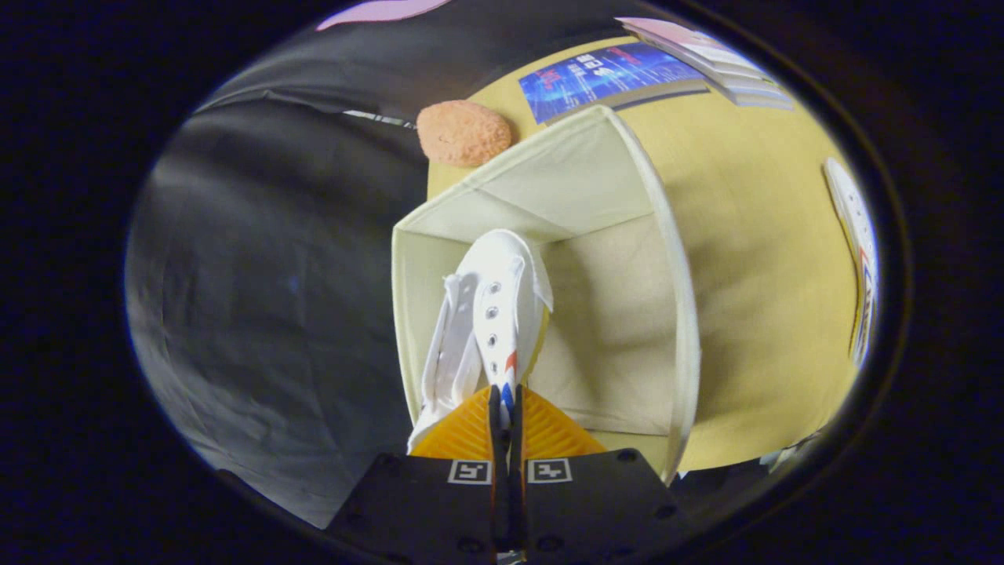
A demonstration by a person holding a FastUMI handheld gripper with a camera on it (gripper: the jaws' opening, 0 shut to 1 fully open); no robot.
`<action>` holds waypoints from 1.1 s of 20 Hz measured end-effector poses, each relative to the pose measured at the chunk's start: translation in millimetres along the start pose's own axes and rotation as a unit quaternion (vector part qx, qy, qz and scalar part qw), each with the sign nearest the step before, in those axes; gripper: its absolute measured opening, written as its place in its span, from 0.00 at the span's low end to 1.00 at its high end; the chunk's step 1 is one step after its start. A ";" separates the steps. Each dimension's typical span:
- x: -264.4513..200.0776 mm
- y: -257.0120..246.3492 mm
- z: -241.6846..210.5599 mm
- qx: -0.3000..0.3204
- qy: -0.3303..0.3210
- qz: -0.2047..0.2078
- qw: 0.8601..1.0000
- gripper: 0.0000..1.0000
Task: Open the storage box then place both shoes into the box .Put the left shoe in first, then the right shoe, with the right side of both shoes facing outward in a uniform manner.
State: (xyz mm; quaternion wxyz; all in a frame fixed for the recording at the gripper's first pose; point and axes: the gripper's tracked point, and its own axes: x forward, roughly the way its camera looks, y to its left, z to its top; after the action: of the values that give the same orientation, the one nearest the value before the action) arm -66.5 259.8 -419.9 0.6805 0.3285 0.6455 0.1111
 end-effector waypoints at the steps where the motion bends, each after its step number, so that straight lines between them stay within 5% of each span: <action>1: 5.4 -0.9 -0.4 0.008 0.000 -0.006 1.000 0.03; 17: 53.6 -31.9 -14.5 -0.005 -0.004 -0.129 0.992 0.03; 22: 43.7 -14.4 -14.2 0.028 0.017 -0.065 0.997 0.32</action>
State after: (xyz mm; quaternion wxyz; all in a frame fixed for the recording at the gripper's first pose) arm -77.8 278.3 -462.8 0.6662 0.3027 0.6794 0.0543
